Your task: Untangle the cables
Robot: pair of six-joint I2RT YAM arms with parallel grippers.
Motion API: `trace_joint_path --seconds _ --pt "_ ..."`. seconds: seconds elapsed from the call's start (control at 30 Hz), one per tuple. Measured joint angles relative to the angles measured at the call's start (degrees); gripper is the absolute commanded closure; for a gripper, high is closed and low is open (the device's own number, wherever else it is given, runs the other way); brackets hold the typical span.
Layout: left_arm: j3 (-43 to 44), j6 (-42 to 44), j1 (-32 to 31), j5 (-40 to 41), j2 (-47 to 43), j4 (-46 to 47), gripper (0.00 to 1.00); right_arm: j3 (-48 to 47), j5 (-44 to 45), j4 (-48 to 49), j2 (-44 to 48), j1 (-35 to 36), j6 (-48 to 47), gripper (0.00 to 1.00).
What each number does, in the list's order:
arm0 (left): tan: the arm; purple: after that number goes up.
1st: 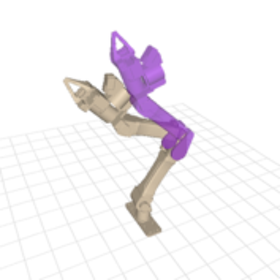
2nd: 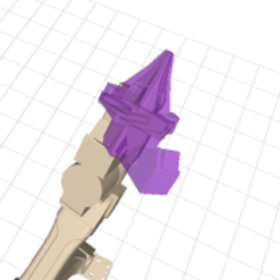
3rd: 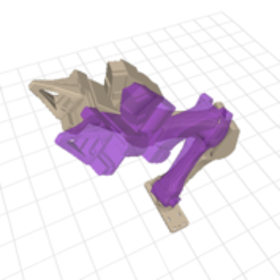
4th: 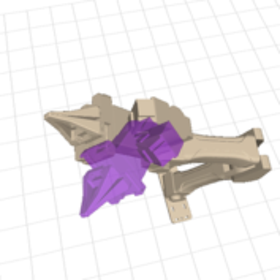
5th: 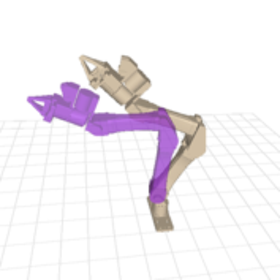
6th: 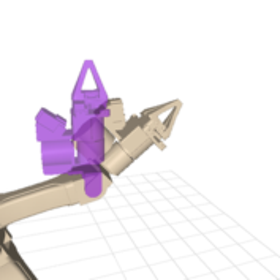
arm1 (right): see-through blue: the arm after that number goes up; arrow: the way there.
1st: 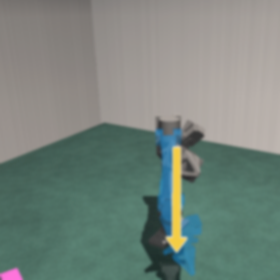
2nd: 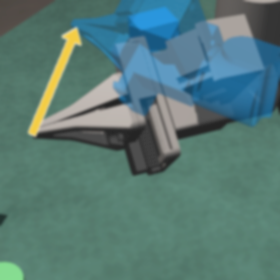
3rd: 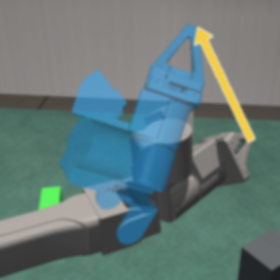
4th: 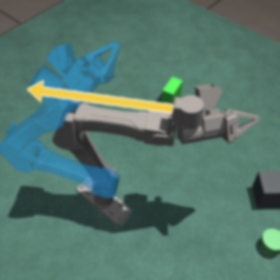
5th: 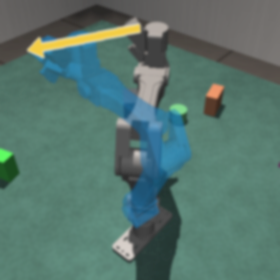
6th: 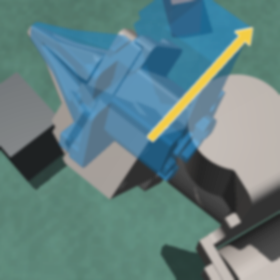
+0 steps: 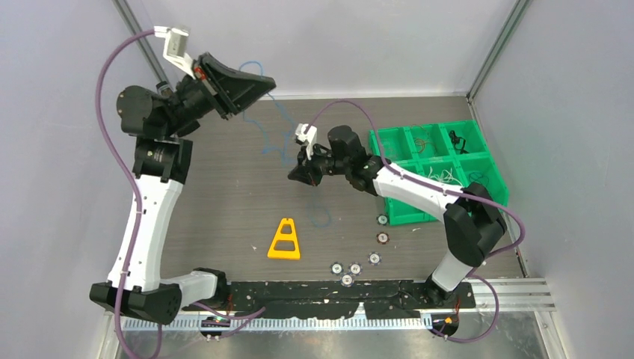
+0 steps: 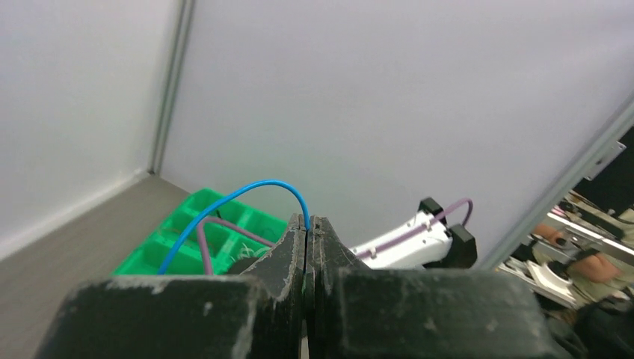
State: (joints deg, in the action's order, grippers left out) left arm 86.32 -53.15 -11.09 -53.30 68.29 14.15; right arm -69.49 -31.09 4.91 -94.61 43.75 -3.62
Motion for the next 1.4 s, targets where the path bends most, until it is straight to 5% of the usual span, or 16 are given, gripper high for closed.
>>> trace_joint_path --seconds 0.07,0.13,0.17,0.23,0.37,0.57,0.87,0.93,0.97,1.03,1.1,1.4 --pt "3.61 0.00 1.46 0.66 1.25 -0.28 1.00 1.33 0.37 0.57 -0.15 -0.50 0.13 0.93" --pt "6.38 -0.02 2.32 1.11 2.21 -0.24 1.00 3.91 0.70 1.42 0.02 -1.07 -0.28 0.70" --pt "7.41 -0.22 2.64 1.16 2.51 -0.04 1.00 5.62 1.01 1.49 0.20 -1.29 -0.70 0.47" --pt "7.89 -0.68 2.78 1.03 2.60 0.66 1.00 8.66 1.49 -0.15 0.26 -1.64 -1.46 0.25" --pt "6.60 -2.34 2.75 -0.44 2.62 2.16 1.00 9.09 1.92 -7.67 0.98 -2.25 -4.24 0.03" --pt "2.93 -7.32 2.43 -4.26 3.87 6.78 1.00 1.42 0.74 -14.36 9.66 -2.34 -5.42 0.05" --pt "2.82 -10.80 -1.42 -8.00 4.72 12.09 1.00 -8.52 -4.15 -3.78 10.23 -1.40 0.81 0.02" --pt "2.82 -10.95 -2.05 -8.41 4.72 12.31 1.00 -9.53 -4.72 -2.80 8.02 -0.81 0.96 0.21" --pt "2.82 -10.95 -2.19 -8.50 4.72 12.37 1.00 -9.99 -4.94 -2.54 6.80 -0.59 0.92 0.47" --pt "2.82 -10.95 -2.32 -8.61 4.72 12.41 1.00 -10.82 -5.31 -2.23 4.63 -0.33 0.81 0.77" --pt "2.82 -10.84 -2.32 -8.72 4.72 12.33 1.00 -11.93 -5.86 -2.40 2.69 -0.20 0.92 0.92" --pt "-3.08 2.84 -2.89 -6.60 3.08 1.49 1.00 -10.01 -6.40 -7.26 9.03 -3.54 2.36 0.95"
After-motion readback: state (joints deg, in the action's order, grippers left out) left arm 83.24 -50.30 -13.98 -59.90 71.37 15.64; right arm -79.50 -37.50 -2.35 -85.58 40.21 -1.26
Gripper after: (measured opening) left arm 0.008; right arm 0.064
